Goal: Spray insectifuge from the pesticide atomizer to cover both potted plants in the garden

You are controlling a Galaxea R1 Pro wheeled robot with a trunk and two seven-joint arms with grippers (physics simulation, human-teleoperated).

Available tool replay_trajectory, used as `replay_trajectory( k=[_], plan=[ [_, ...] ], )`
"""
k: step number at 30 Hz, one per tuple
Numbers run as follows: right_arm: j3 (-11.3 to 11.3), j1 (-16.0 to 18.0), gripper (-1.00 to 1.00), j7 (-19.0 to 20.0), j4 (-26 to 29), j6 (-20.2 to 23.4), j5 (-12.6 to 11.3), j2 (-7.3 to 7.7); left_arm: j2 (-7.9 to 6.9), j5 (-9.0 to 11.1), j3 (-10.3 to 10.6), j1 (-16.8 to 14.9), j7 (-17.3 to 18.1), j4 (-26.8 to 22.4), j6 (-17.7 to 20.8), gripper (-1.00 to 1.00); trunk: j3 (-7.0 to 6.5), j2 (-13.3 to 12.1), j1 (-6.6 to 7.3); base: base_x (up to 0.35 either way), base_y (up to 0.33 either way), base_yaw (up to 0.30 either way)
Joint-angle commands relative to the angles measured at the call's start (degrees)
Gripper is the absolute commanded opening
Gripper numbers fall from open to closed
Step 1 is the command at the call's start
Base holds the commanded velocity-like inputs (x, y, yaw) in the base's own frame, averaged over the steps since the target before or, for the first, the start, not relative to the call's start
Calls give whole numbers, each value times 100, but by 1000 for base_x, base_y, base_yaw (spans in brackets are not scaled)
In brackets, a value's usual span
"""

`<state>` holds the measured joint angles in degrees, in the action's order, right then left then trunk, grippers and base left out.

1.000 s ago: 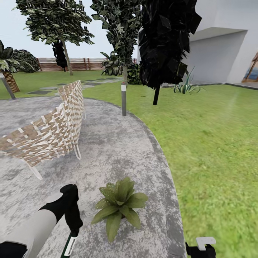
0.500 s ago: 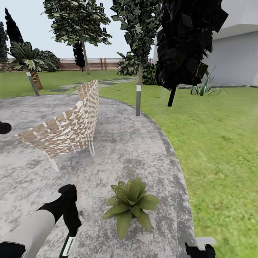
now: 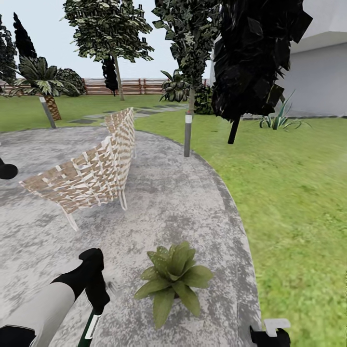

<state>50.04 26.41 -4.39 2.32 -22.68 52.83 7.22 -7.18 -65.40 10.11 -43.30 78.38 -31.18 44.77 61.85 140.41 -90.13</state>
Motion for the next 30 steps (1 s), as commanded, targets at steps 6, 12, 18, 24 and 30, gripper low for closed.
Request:
replay_trajectory(
  k=[6,12,18,24,30],
  plan=[
    [24,4,100,-36,-12,-17,61,-1,-3,-25,1,-3,46,-15,58,-100,5,2,-1,145,-239,22],
    [26,4,100,-36,-12,-17,61,-1,-2,-18,2,-3,46,-28,58,-100,5,2,-1,27,-262,237],
    [25,4,100,-36,-12,-17,61,-1,5,-17,-8,-3,46,-72,66,-100,5,2,-1,-188,-224,276],
    [28,4,100,-36,-12,-17,61,-1,10,-17,-8,-3,48,-72,67,-100,5,2,-1,-42,-196,186],
    [24,4,100,-36,-12,-17,61,-1,-159,-25,-81,-3,41,-17,58,-100,5,2,-1,11,-16,84]
  ],
)
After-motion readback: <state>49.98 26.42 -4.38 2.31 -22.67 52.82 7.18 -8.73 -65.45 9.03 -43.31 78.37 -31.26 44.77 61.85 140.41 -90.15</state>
